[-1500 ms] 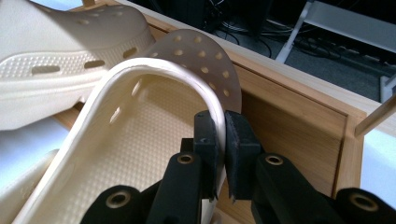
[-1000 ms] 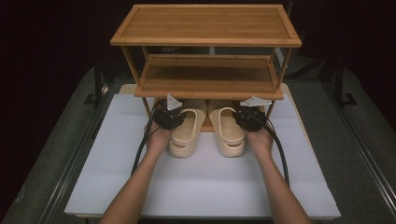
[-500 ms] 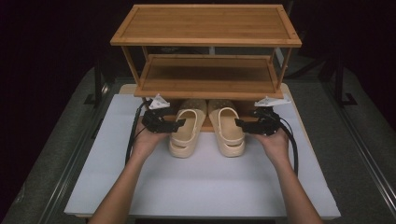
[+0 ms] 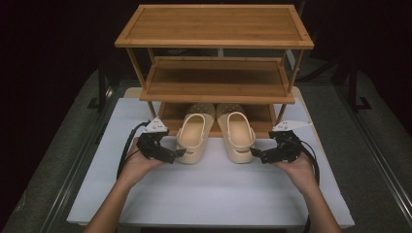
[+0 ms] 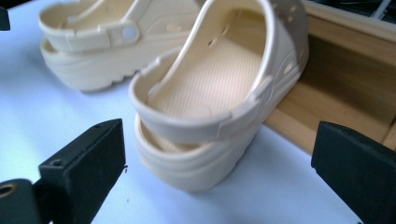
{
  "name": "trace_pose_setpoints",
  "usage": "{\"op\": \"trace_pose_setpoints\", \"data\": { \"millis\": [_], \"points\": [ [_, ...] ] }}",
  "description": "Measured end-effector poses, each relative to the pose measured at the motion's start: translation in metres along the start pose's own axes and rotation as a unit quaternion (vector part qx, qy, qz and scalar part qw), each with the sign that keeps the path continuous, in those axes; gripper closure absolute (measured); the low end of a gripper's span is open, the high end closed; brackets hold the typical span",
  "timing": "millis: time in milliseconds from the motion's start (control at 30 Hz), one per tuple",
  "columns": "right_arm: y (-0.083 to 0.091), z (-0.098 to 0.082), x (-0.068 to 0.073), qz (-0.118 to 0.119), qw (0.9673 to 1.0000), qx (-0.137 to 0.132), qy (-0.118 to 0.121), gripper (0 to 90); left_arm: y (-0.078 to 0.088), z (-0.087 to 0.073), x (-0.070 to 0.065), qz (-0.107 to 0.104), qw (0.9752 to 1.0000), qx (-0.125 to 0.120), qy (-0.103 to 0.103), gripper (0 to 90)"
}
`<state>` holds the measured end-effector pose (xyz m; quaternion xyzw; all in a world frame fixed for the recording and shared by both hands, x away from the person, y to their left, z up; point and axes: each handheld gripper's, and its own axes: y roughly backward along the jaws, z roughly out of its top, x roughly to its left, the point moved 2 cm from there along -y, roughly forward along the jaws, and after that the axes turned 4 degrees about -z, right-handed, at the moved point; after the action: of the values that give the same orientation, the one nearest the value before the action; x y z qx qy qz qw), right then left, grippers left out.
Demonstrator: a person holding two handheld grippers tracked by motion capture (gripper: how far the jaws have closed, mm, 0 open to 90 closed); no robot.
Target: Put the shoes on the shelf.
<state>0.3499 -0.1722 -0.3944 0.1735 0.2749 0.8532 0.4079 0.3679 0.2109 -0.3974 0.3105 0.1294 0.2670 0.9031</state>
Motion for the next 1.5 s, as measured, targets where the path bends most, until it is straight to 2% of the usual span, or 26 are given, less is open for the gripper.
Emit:
{"op": "trace_pose_setpoints", "data": {
  "millis": [67,133,167,300,567,767,967,1133,1433,1500],
  "points": [
    [-0.004,-0.007,0.001,0.005,1.0,0.003,0.002,2.9,-0.005,-0.008,0.001,-0.005,1.0,0.006,0.004,0.0],
    [-0.01,-0.013,0.0,0.003,0.9998,0.021,0.005,2.0,-0.01,-0.013,0.001,-0.007,0.9998,0.019,0.0,0.0],
    [-0.012,-0.015,0.0,0.002,0.9997,0.021,0.006,2.0,-0.014,-0.016,0.001,-0.01,0.9997,0.022,0.002,0.0],
    [-0.024,-0.025,0.0,0.023,0.999,0.038,0.01,2.0,-0.024,-0.02,0.0,-0.016,0.9991,0.038,-0.008,0.0],
    [-0.043,-0.028,0.005,0.043,0.9976,0.052,0.017,2.0,-0.043,-0.025,-0.001,-0.02,0.998,0.058,-0.015,0.0],
    [-0.055,-0.027,0.008,0.044,0.9969,0.059,0.027,2.3,-0.049,-0.025,-0.001,-0.018,0.9982,0.056,-0.015,0.0],
    [-0.062,-0.025,0.012,0.051,0.9969,0.056,0.023,2.3,-0.053,-0.021,0.0,-0.02,0.9987,0.045,-0.007,0.0],
    [-0.066,-0.022,0.017,0.054,0.9969,0.05,0.031,4.4,-0.059,-0.016,-0.002,-0.02,0.999,0.04,-0.004,0.0],
    [-0.072,-0.015,0.019,0.058,0.9966,0.047,0.033,4.9,-0.077,-0.007,-0.017,-0.037,0.998,0.046,-0.023,0.0],
    [-0.073,-0.014,0.02,0.053,0.9968,0.047,0.037,4.1,-0.08,-0.006,-0.018,-0.025,0.998,0.051,-0.028,0.0]
  ]
}}
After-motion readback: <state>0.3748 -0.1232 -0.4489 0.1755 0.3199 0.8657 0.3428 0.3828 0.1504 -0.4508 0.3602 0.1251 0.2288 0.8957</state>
